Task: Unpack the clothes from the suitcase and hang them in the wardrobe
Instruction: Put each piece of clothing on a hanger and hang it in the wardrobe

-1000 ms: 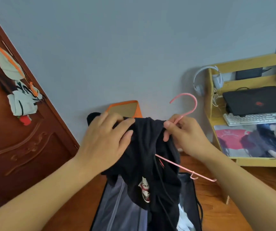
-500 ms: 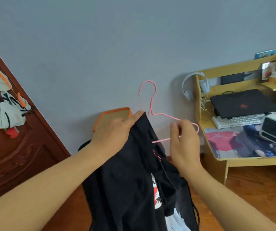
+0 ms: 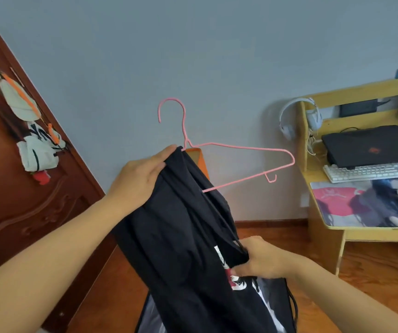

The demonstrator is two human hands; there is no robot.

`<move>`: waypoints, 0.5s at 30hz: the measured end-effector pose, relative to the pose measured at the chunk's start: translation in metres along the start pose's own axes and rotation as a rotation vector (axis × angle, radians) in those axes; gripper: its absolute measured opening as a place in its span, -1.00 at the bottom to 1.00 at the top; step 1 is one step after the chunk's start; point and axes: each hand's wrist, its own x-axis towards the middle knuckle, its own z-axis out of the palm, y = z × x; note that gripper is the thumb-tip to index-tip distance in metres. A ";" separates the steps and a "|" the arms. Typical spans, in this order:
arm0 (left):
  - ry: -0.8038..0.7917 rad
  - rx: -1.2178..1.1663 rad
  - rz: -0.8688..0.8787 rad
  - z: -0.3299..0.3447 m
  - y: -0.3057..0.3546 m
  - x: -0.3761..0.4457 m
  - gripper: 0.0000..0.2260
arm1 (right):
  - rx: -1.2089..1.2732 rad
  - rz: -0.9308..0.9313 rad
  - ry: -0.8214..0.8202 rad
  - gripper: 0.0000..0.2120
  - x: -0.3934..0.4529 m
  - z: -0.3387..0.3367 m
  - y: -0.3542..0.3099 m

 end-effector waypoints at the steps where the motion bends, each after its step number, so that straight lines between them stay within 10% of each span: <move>1: -0.007 0.027 -0.002 -0.003 -0.003 -0.005 -0.49 | -0.164 -0.022 -0.005 -0.79 -0.001 -0.002 0.003; 5: -0.043 0.187 -0.082 -0.026 -0.044 -0.028 -0.48 | -0.756 -0.220 0.235 -0.83 -0.014 -0.037 0.038; 15: 0.017 0.336 0.244 -0.036 -0.059 -0.061 -0.55 | -1.012 -0.361 0.315 -0.64 -0.004 -0.129 0.033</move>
